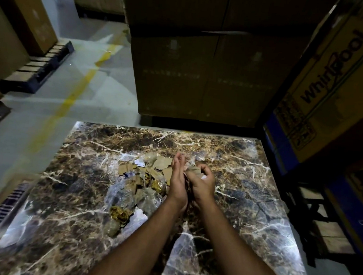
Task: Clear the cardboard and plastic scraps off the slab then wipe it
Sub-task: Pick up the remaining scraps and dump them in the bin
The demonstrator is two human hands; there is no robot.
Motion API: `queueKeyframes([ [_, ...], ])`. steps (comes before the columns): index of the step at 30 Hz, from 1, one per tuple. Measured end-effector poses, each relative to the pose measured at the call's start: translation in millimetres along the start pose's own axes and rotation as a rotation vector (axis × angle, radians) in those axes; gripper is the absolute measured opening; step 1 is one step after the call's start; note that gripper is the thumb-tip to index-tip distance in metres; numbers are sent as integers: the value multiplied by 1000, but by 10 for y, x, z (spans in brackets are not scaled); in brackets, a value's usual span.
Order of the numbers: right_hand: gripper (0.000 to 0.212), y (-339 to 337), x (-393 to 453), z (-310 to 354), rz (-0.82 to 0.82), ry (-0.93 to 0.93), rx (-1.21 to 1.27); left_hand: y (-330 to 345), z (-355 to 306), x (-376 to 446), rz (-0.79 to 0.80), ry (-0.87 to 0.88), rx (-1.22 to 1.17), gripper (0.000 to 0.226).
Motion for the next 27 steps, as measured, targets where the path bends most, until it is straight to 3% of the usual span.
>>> queueKeyframes([
  [5, 32, -67, 65, 34, -102, 15, 9, 65, -119, 0, 45, 16, 12, 60],
  [11, 35, -269, 227, 15, -143, 153, 358, -340, -251, 92, -47, 76, 185, 58],
  [17, 31, -207, 241, 195, -98, 158, 641, -588, 50, -90, -180, -59, 264, 53],
  [21, 31, -153, 252, 361, -52, 126, 754, -551, 196, -249, -1, -162, 308, 88],
  [22, 27, -159, 261, 400, -46, 114, 766, -553, 202, -268, 70, -152, 360, 89],
  [25, 27, -210, 323, 505, -33, 89, 780, -597, 157, -279, 319, -53, 719, 61],
  [27, 26, -255, 362, 568, -18, 55, 758, -667, 125, -204, 360, 50, 1018, 41],
])
Point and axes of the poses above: each hand's wrist, its own x-axis towards the middle knuckle, its own y-axis out of the palm, z = x × y, the point moved 4 cm from there along x, towards the middle knuckle, and after that the axes turned 9 degrees about -x, right-handed, at the moved point
